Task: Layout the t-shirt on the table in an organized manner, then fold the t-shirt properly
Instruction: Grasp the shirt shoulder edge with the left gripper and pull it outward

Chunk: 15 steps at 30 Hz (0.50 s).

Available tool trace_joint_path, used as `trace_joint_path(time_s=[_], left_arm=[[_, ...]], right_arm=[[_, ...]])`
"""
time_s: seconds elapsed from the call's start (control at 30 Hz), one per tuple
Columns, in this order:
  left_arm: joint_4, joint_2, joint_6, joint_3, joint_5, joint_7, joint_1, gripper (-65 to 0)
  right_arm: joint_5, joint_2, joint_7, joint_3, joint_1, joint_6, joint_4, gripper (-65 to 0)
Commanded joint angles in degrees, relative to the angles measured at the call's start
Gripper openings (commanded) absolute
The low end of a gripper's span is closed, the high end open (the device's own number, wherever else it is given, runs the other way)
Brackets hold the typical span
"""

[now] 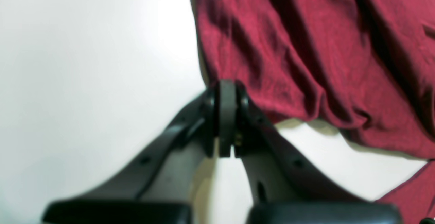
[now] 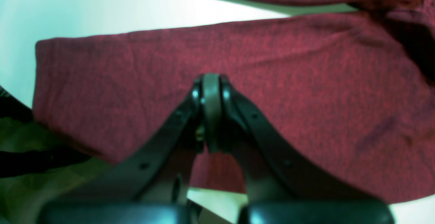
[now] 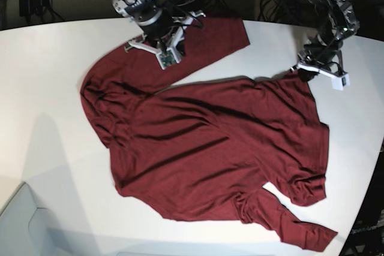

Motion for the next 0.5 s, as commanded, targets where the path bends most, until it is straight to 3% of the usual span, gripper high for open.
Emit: trace_joint_path(time_s=[0.0,0.47], left_arm=[[-0.23,0.01,1.42,0.04,3.04,4.40,1.13,-64.7],[13.22,-4.12,1.42,-12.71,2.69,5.10,2.37,-64.7]], right_arm=[[0.03,-0.22,1.28,-0.01,0.16,-0.03,1.02,-65.0],[0.03,-0.22,1.28,-0.10,0.16,-0.03,1.02,-65.0]])
